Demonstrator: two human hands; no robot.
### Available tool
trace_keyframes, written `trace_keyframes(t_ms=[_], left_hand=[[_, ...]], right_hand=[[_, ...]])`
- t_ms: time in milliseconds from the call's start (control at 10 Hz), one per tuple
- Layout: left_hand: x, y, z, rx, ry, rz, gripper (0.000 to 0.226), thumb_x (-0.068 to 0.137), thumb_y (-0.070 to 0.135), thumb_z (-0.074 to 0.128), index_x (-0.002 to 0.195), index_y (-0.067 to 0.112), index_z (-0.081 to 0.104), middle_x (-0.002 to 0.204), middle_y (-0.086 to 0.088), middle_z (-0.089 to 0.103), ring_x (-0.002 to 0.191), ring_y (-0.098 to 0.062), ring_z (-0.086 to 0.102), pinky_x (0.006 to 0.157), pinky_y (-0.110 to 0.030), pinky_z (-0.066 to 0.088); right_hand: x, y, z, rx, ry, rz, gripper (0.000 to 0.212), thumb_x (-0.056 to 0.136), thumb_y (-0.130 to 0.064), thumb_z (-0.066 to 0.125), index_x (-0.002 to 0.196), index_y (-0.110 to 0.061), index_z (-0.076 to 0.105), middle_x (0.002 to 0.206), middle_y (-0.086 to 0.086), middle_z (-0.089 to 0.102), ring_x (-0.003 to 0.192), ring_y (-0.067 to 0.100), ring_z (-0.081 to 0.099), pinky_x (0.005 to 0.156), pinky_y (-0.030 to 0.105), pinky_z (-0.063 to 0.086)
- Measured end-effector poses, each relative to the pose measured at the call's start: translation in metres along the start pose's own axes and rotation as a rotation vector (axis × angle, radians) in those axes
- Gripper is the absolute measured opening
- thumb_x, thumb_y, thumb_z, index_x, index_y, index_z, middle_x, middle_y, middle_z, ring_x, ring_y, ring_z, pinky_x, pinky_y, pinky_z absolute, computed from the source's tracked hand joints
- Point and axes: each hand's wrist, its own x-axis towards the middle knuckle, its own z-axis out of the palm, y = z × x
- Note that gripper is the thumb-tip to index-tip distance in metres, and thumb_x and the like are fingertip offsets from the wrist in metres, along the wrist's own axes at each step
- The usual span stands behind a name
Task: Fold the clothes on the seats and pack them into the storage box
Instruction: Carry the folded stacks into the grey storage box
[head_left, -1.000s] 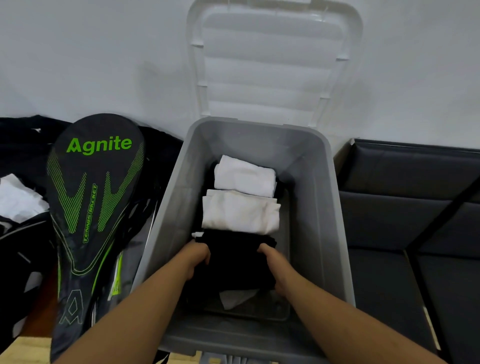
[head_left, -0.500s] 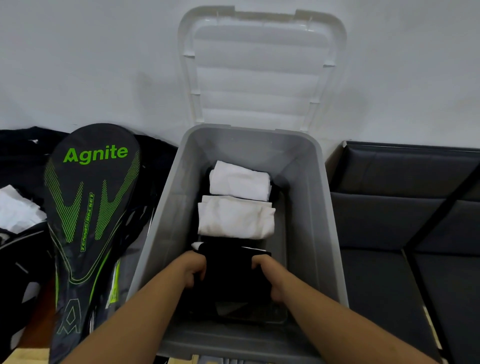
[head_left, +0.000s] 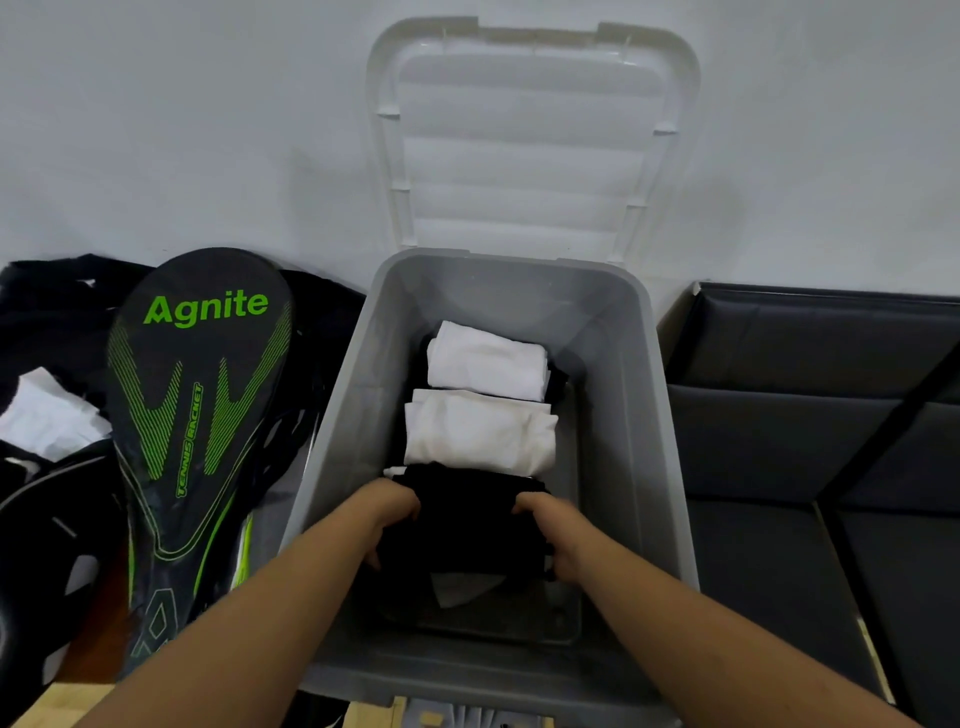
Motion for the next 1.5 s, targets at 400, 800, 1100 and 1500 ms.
trace_keyframes(t_ms=[400, 800, 1100, 1500], left_hand=[[-0.042, 0.086, -0.076, 0.05, 0.008, 0.278, 0.019, 0.097, 0.021, 0.054, 0.1, 0.004, 0.059, 0.09, -0.012, 0.064, 0.075, -0.025, 0.06, 0.072, -0.034, 0.052], [-0.072, 0.267, -0.156, -0.421, 0.475, 0.699, 0.083, 0.09, 0.036, 0.06, 0.15, 0.003, 0.013, 0.148, -0.019, 0.037, 0.129, -0.038, 0.043, 0.106, -0.049, 0.041], [-0.057, 0.296, -0.189, -0.41, 0.438, 0.868, 0.08, 0.093, 0.051, 0.05, 0.155, 0.016, 0.014, 0.153, -0.011, 0.034, 0.136, -0.035, 0.037, 0.108, -0.049, 0.035], [-0.074, 0.284, -0.191, -0.835, 0.26, 0.746, 0.04, 0.096, 0.035, 0.054, 0.134, 0.023, 0.049, 0.123, 0.0, 0.046, 0.113, -0.03, 0.046, 0.099, -0.048, 0.046]], right_hand=[[-0.042, -0.107, -0.03, -0.175, 0.085, -0.316, 0.027, 0.079, -0.032, 0.066, 0.1, -0.015, 0.059, 0.093, 0.004, 0.058, 0.084, 0.021, 0.054, 0.076, 0.034, 0.043], [-0.112, -0.347, -0.071, -0.021, 0.502, -0.807, 0.077, 0.092, -0.051, 0.052, 0.151, -0.01, 0.025, 0.145, 0.012, 0.042, 0.126, 0.034, 0.046, 0.105, 0.05, 0.04], [-0.093, -0.402, -0.078, 0.037, 0.521, -0.814, 0.08, 0.099, -0.064, 0.037, 0.155, -0.007, 0.024, 0.154, 0.005, 0.035, 0.143, 0.029, 0.034, 0.115, 0.043, 0.026], [-0.086, -0.397, -0.083, 0.585, 0.344, -0.691, 0.03, 0.096, -0.031, 0.043, 0.114, -0.01, 0.052, 0.119, 0.004, 0.048, 0.108, 0.024, 0.048, 0.107, 0.037, 0.038]])
